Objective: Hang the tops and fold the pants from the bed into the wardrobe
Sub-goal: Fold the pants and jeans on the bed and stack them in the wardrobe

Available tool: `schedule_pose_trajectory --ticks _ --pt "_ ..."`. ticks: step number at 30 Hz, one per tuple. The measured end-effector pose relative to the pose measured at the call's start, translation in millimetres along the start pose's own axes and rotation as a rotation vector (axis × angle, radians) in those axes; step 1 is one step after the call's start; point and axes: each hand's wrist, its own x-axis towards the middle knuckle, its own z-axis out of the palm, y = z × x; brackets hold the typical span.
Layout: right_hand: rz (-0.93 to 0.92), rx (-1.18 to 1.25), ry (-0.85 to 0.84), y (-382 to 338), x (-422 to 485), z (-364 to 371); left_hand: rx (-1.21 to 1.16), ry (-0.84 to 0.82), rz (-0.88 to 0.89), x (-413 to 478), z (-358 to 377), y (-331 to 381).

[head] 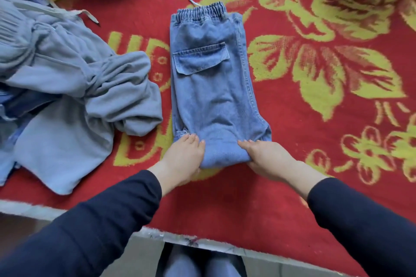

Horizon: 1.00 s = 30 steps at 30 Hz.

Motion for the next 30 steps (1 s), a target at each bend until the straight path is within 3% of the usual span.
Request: schedule_pose_trajectory --ticks 3,6,9,11,13,17,20,24,27,30 --pt "-0.062 0.002 -0.267 -11.3 -36.8 -15.2 -0.148 -0.139 0.091 -35.2 -18.4 22.2" --pt "-0.017 0.171 -0.632 -15.7 -61.2 -23.6 -0.414 -0.433 0.178 -58.2 -35.2 37.7" --pt "0.048 0.254 -0.758 -12.9 -58.6 -41.6 -0.68 -0.613 0.14 -54.8 -54.0 27.2" --pt "0.097 0.343 -0.676 -4.8 -42.4 -60.1 -0.802 -0.58 0.07 -41.6 -61.1 4.6" --pt "0.118 0.453 -0.489 7.4 -19.4 -86.6 -0.923 -0.477 0.005 -26.9 -69.7 -26.5" --pt "0.135 0.64 -0.046 22.5 30.5 -131.1 -1.159 -0.124 -0.172 1.3 -87.1 -89.9" --pt "0.113 0.514 0.275 21.1 68.3 -123.6 -0.972 0.243 -0.319 30.3 -75.5 -112.9" --pt "0.143 0.118 0.39 6.2 83.0 -65.6 -0.532 0.475 -0.434 39.1 -36.6 -71.5" --pt "0.103 0.041 0.504 -8.6 75.6 -28.1 -0.436 0.498 -0.321 35.2 -1.9 -28.2" --pt "0.089 0.069 0.394 -1.0 90.1 -13.6 -0.406 0.459 -0.341 61.3 15.7 -35.2"
